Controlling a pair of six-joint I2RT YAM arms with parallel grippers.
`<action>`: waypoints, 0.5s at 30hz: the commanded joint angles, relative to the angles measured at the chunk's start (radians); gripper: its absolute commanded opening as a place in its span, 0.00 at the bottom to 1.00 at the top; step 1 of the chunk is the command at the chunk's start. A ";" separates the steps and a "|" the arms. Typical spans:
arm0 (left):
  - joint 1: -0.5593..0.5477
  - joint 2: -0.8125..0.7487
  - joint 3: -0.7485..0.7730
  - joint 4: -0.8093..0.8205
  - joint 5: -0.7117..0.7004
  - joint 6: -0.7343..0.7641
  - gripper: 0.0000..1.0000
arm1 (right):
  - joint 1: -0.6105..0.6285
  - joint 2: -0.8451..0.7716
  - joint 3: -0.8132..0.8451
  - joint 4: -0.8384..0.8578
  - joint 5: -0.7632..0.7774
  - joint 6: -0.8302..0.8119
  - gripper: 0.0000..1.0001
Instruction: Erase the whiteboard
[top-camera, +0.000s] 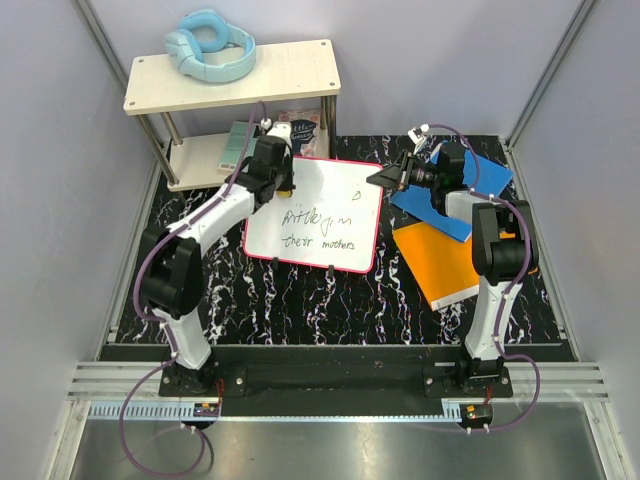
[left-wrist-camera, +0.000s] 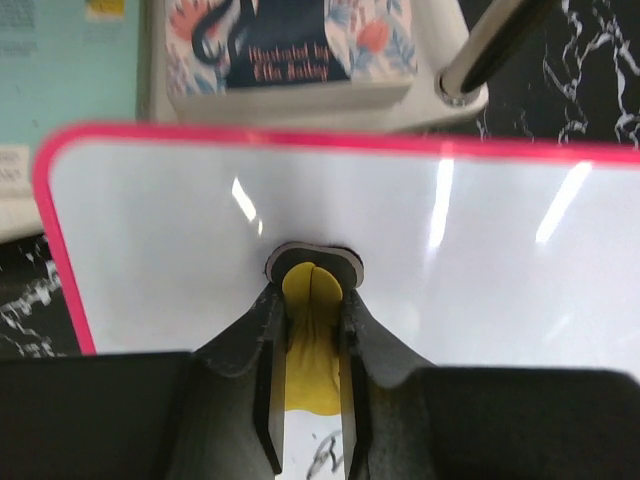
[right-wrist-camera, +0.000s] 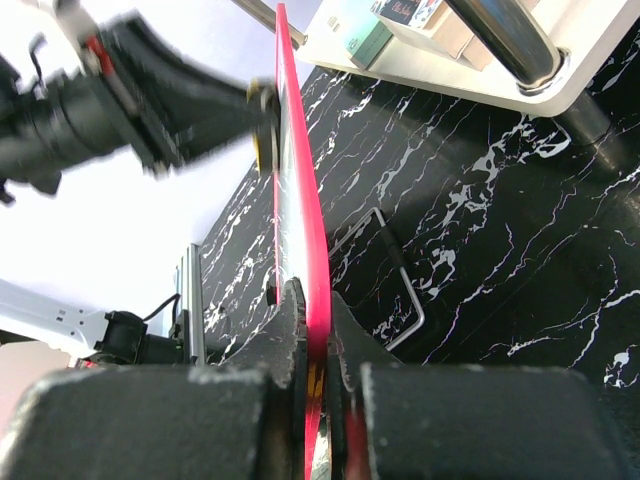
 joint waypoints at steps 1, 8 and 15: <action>-0.082 -0.018 -0.167 -0.079 0.009 -0.092 0.00 | 0.061 -0.038 -0.023 0.013 -0.124 -0.182 0.00; -0.222 -0.004 -0.233 -0.048 -0.038 -0.187 0.00 | 0.065 -0.044 -0.031 0.013 -0.118 -0.182 0.00; -0.401 0.181 0.057 -0.093 -0.095 -0.178 0.00 | 0.070 -0.052 -0.035 0.005 -0.110 -0.190 0.00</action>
